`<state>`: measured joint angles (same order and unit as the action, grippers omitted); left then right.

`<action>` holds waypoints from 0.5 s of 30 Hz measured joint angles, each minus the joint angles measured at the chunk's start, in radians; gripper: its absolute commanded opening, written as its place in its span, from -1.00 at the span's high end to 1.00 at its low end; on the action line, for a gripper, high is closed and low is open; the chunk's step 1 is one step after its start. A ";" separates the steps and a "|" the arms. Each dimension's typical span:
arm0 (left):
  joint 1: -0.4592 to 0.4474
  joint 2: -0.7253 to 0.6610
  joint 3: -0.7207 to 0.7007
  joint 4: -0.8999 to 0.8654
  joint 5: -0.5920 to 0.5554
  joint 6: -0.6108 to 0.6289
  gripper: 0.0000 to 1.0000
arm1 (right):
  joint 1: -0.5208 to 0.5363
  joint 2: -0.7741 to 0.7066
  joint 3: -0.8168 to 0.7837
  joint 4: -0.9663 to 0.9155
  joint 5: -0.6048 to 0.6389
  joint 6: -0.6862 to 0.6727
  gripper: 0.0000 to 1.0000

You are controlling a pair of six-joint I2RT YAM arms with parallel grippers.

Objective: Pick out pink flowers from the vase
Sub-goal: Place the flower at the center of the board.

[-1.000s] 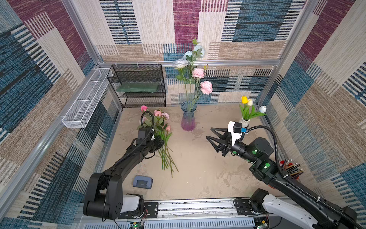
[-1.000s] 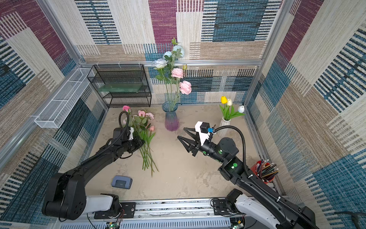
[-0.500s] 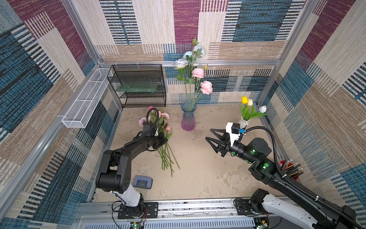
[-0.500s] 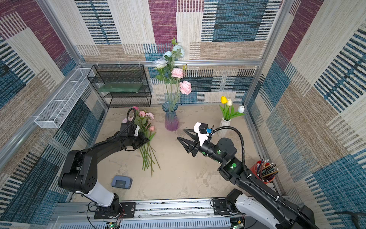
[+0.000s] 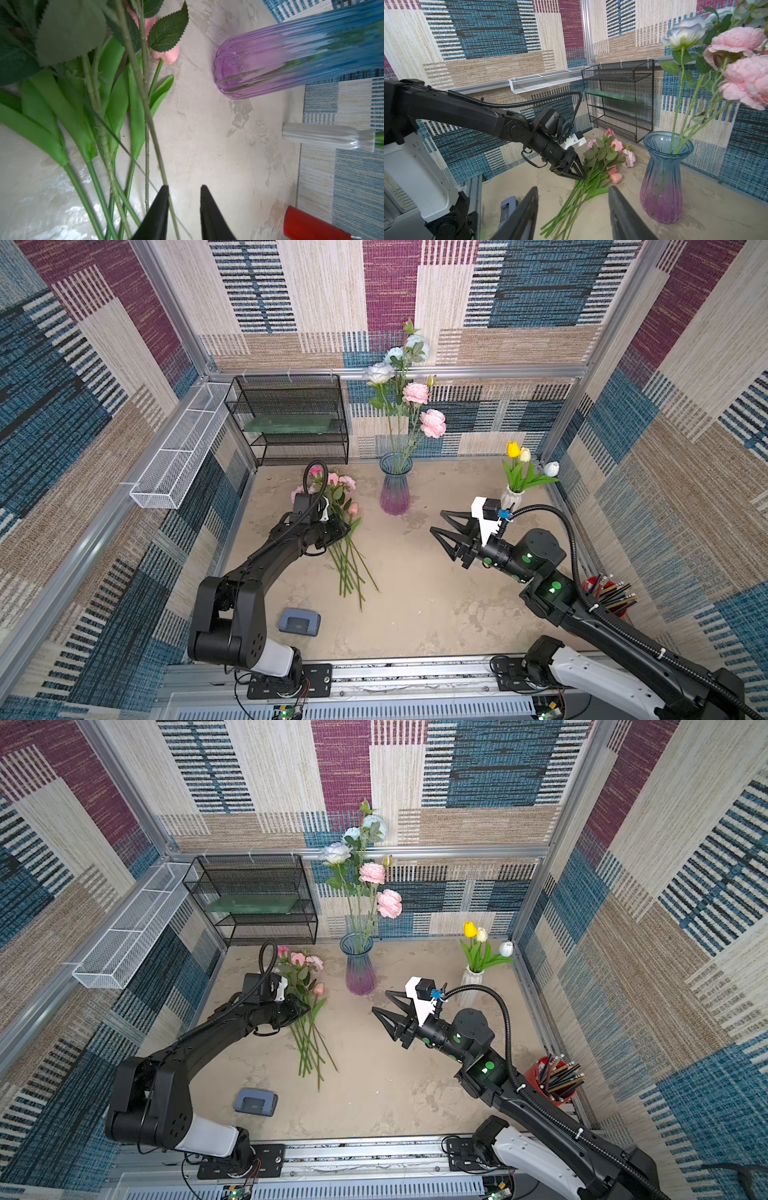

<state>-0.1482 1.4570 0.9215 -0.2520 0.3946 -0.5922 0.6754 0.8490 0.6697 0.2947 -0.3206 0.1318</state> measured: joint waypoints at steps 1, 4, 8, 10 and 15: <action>0.000 -0.021 -0.011 -0.005 -0.002 0.004 0.38 | 0.000 0.001 0.001 -0.001 0.002 0.000 -0.12; 0.000 -0.062 -0.041 -0.039 -0.022 0.021 0.35 | 0.001 0.011 0.006 -0.002 0.007 0.015 -0.12; -0.001 -0.108 -0.057 -0.089 -0.027 0.031 0.35 | 0.009 0.027 0.015 -0.005 0.016 0.026 -0.11; -0.005 -0.156 -0.051 -0.119 -0.038 0.043 0.35 | 0.011 0.034 0.024 -0.011 0.027 0.035 -0.11; -0.132 -0.351 0.005 -0.189 -0.174 0.111 0.38 | -0.020 0.053 0.060 -0.039 0.077 0.048 0.05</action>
<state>-0.2802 1.1057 0.9268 -0.4412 0.2207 -0.4808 0.6556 0.9020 0.7292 0.2562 -0.2432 0.1795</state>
